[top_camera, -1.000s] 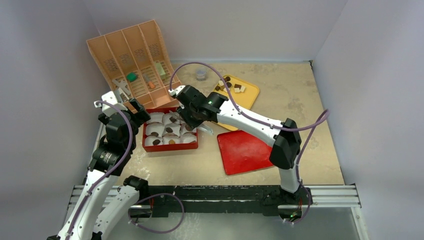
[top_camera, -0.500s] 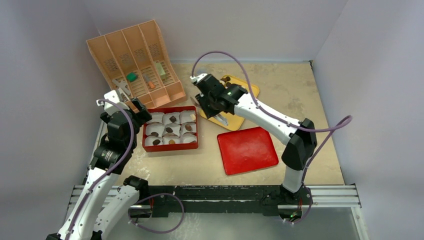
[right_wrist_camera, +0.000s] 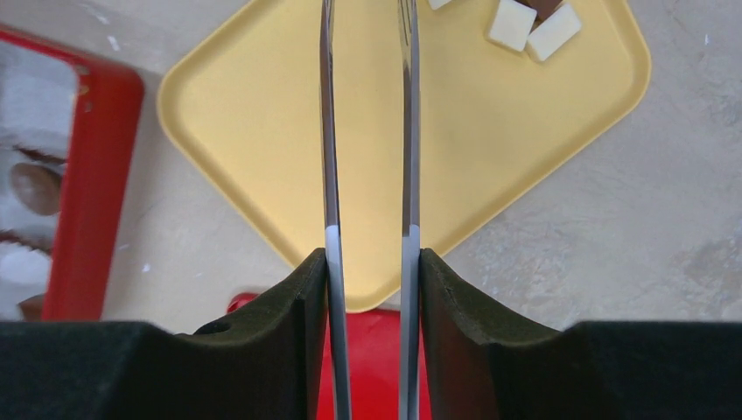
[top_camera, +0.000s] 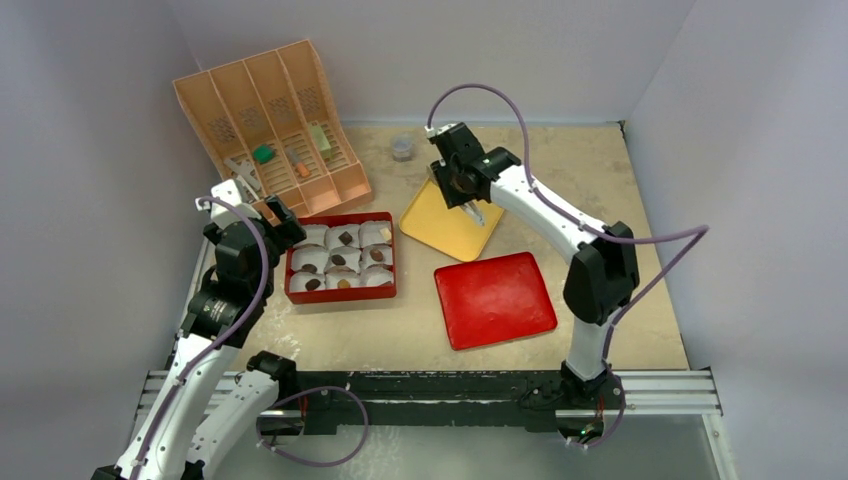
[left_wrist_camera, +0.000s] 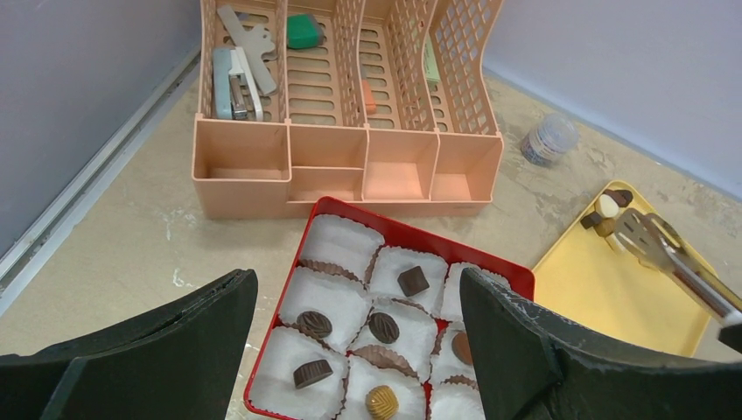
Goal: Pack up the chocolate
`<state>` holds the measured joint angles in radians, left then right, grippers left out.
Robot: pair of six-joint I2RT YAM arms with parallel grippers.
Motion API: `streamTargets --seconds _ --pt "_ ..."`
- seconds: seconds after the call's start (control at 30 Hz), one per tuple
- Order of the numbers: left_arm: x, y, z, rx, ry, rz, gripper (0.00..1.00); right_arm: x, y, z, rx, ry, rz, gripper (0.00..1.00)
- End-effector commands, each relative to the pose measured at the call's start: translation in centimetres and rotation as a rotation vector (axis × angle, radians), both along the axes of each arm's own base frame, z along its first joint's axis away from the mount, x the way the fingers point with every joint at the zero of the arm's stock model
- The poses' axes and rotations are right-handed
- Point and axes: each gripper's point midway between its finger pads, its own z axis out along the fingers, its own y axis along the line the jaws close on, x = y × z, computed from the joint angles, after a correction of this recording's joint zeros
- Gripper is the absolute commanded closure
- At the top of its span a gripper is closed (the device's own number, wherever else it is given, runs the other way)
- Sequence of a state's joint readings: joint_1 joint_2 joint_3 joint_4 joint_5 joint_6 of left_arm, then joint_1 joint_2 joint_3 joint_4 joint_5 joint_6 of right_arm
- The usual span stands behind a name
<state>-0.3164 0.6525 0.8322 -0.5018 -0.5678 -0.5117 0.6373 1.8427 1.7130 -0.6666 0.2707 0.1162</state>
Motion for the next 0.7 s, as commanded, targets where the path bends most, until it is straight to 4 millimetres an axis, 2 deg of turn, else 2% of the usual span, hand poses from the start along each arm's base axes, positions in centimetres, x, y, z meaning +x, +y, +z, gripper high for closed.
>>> streamTargets --seconds 0.0,0.23,0.67 --pt "0.4 -0.5 2.2 -0.016 -0.066 -0.025 0.15 3.4 0.1 0.5 -0.013 -0.069 0.027 0.58" --pt "0.3 -0.5 2.1 -0.016 -0.067 -0.025 0.15 5.9 -0.1 -0.5 -0.047 -0.075 0.072 0.58" --pt "0.3 -0.5 2.1 -0.016 -0.066 -0.029 0.15 7.1 0.2 -0.5 -0.067 -0.093 0.124 0.58"
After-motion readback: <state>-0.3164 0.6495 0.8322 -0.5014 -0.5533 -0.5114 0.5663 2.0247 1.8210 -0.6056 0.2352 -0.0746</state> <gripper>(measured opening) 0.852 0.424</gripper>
